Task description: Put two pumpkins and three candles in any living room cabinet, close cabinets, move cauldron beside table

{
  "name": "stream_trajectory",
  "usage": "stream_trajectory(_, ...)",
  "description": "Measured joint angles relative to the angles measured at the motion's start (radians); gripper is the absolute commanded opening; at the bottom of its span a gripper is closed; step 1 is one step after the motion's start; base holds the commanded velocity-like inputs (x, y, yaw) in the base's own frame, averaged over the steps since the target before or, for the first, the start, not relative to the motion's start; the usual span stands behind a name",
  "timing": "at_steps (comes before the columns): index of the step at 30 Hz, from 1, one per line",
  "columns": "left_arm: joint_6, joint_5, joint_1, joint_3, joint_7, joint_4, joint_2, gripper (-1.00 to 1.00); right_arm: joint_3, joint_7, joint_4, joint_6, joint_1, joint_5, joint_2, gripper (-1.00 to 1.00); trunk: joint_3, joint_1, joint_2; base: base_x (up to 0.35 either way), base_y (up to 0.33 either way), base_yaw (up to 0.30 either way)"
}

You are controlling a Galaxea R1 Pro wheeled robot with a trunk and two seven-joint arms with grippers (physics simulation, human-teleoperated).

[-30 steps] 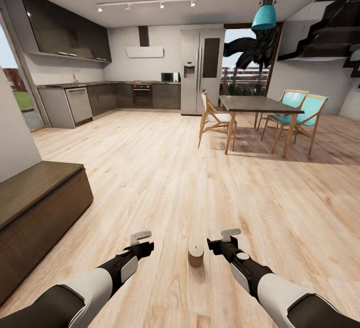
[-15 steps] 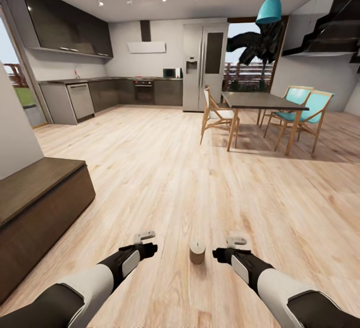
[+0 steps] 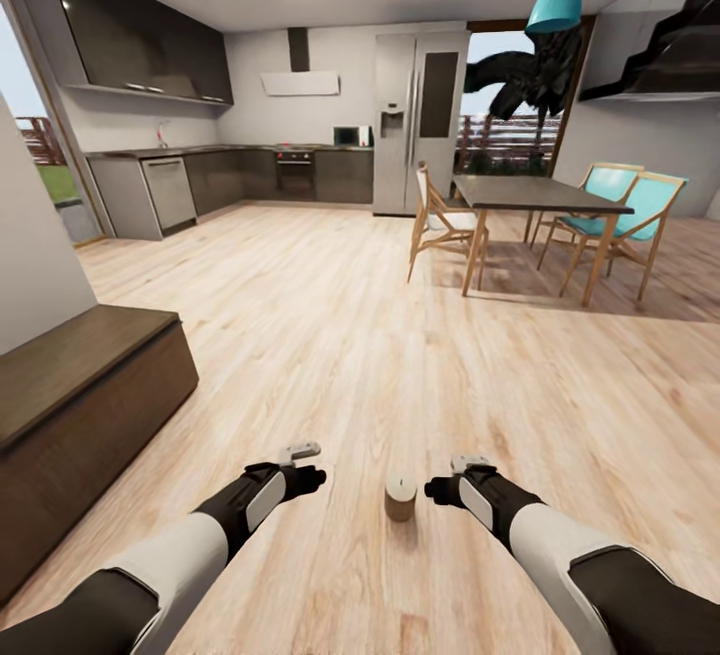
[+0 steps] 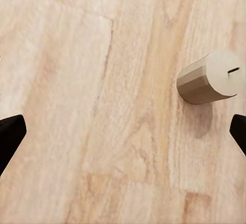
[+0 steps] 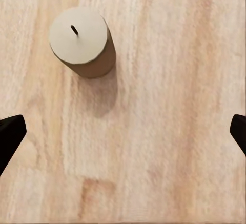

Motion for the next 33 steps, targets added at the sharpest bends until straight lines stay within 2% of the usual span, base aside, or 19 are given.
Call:
stream_trajectory(3, 0.004, 0.000, 0.000, 0.000, -0.003, -0.008, 0.003, 1.00, -0.001, -0.029, 0.000, 0.020, -0.005, 0.000, 0.004, 1.00, -0.005, 0.000, 0.000, 0.000, 0.000, 0.073)
stream_trajectory(7, 0.006, 0.000, -0.002, 0.000, -0.001, -0.013, 0.005, 1.00, -0.001, -0.057, -0.001, 0.037, -0.009, -0.003, 0.029, 1.00, -0.011, 0.000, 0.000, 0.075, 0.041, 0.073)
stream_trajectory(11, 0.006, -0.001, -0.002, -0.001, 0.000, -0.006, 0.004, 1.00, -0.002, -0.060, -0.001, 0.037, -0.009, -0.003, 0.042, 1.00, -0.018, 0.000, 0.000, 0.252, 0.177, 0.073)
stream_trajectory(13, 0.006, -0.001, -0.002, -0.003, -0.002, 0.002, 0.004, 1.00, -0.008, -0.060, 0.000, 0.033, -0.009, -0.003, 0.043, 1.00, -0.021, 0.000, 0.000, 0.266, 0.235, 0.073)
stream_trajectory(15, 0.005, -0.002, -0.002, -0.004, -0.003, 0.008, 0.003, 1.00, -0.053, -0.059, 0.001, 0.029, -0.009, -0.002, 0.044, 1.00, -0.024, 0.000, 0.000, 0.257, 0.247, 0.073)
stream_trajectory(18, 0.004, -0.002, -0.002, -0.004, -0.003, 0.008, 0.003, 1.00, -0.064, -0.058, 0.001, 0.028, -0.009, -0.002, 0.044, 1.00, -0.029, 0.000, 0.000, 0.267, 0.230, 0.060)
stream_trajectory(19, 0.005, -0.004, -0.002, -0.006, -0.002, 0.009, 0.001, 1.00, -0.087, -0.058, 0.002, 0.027, -0.009, -0.001, 0.044, 1.00, -0.030, -0.001, 0.000, 0.316, 0.075, 0.012)
stream_trajectory(20, 0.005, -0.021, -0.002, -0.010, 0.000, 0.010, -0.004, 1.00, -0.106, -0.059, 0.003, 0.026, -0.010, 0.000, 0.044, 1.00, -0.032, -0.001, 0.000, 0.322, 0.048, 0.008)
stream_trajectory(23, 0.005, -0.041, -0.002, -0.012, 0.001, 0.010, -0.008, 1.00, -0.112, -0.064, 0.006, 0.029, -0.010, 0.003, 0.044, 1.00, -0.037, -0.001, 0.000, 0.321, 0.021, 0.003)
stream_trajectory(27, 0.005, -0.050, -0.002, -0.013, 0.005, 0.010, -0.012, 1.00, -0.115, -0.068, 0.007, 0.034, -0.010, 0.003, 0.044, 1.00, -0.043, 0.000, 0.000, 0.154, 0.006, 0.001)
stream_trajectory(33, 0.006, -0.064, -0.002, -0.013, 0.050, 0.010, -0.019, 1.00, -0.118, -0.077, 0.006, 0.036, -0.010, 0.002, 0.041, 1.00, -0.053, 0.000, 0.000, 0.097, -0.057, 0.000)
